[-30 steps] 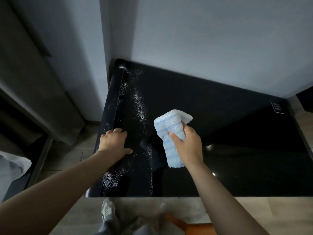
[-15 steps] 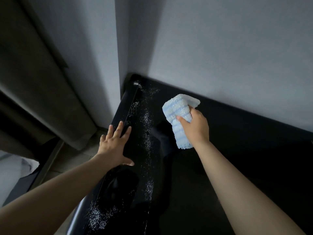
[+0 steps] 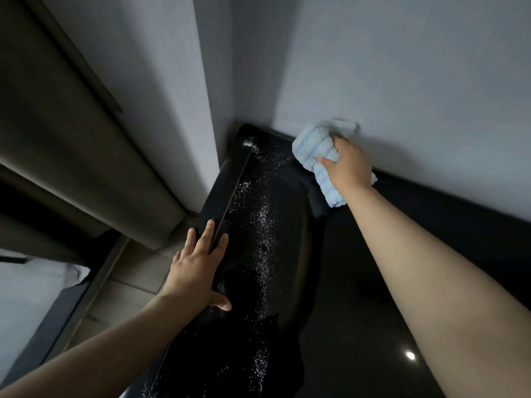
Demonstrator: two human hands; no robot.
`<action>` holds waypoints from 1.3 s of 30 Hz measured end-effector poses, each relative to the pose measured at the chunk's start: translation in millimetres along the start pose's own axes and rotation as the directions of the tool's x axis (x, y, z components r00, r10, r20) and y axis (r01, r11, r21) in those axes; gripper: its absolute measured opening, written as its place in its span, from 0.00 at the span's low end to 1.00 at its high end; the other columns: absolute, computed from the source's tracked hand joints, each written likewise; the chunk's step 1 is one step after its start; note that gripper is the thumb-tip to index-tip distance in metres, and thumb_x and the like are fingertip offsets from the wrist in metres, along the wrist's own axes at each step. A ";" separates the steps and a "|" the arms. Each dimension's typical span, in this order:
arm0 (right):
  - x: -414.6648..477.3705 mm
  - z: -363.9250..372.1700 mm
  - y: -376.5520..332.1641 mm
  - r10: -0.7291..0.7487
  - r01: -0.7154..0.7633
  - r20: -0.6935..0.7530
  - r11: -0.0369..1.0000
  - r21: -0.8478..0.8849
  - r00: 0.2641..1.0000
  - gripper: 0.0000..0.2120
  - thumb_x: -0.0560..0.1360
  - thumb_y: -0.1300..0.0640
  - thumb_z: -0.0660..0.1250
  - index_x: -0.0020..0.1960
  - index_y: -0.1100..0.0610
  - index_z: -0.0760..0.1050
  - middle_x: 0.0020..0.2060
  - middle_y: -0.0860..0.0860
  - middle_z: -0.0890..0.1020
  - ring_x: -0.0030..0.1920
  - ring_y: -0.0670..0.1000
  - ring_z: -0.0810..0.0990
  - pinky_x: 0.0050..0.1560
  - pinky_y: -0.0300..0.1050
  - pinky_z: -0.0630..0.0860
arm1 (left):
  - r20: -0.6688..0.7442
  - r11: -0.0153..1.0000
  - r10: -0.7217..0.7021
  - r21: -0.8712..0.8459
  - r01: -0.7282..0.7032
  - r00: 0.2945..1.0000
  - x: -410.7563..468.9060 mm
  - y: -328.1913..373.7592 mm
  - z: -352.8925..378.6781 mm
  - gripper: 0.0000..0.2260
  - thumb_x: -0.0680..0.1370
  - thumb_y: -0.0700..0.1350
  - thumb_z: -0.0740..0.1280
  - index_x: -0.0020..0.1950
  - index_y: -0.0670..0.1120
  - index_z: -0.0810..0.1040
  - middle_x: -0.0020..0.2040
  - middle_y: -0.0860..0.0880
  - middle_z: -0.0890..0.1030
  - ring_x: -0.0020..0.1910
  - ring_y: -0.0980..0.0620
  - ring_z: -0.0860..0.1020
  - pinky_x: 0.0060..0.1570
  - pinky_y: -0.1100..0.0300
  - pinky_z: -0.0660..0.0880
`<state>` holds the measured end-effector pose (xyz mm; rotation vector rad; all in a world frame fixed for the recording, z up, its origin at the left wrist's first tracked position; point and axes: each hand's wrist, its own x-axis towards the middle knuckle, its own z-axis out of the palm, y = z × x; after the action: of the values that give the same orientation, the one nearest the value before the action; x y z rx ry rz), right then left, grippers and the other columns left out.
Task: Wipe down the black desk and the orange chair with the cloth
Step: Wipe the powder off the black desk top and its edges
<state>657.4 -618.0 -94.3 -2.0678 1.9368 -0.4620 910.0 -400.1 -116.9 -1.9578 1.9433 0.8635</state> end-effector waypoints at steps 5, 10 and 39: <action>17.4 15.7 -3.4 0.086 -0.086 0.110 0.996 -0.002 0.990 0.05 0.78 0.53 0.62 0.51 0.51 0.76 0.44 0.49 0.81 0.45 0.53 0.78 0.48 0.49 0.77 | 0.012 1.000 -0.010 0.010 0.010 1.000 2.2 -0.5 1.3 0.61 0.58 0.63 0.78 0.78 0.56 0.39 0.75 0.52 0.28 0.76 0.41 0.35 0.73 0.46 0.55; 14.8 20.3 -0.9 0.114 -0.112 0.131 0.994 -0.017 0.985 0.07 0.79 0.51 0.60 0.52 0.50 0.76 0.40 0.47 0.77 0.41 0.52 0.76 0.42 0.44 0.70 | 0.027 1.000 -0.018 0.004 0.018 0.999 3.2 0.6 0.0 0.61 0.58 0.63 0.78 0.78 0.56 0.39 0.75 0.51 0.28 0.76 0.40 0.35 0.74 0.44 0.55; -124.8 27.6 -8.0 -0.052 0.052 0.127 0.999 0.002 0.991 0.19 0.76 0.52 0.69 0.65 0.55 0.75 0.58 0.51 0.80 0.59 0.52 0.78 0.57 0.47 0.75 | 0.000 1.000 -0.006 -0.002 0.006 1.000 -2.2 1.6 -2.8 0.61 0.57 0.61 0.79 0.78 0.54 0.43 0.77 0.49 0.33 0.76 0.39 0.38 0.72 0.40 0.58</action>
<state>669.0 -493.6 -122.1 -2.0982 1.8152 -0.3314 909.2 -400.0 -113.1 -1.9636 1.9362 0.8636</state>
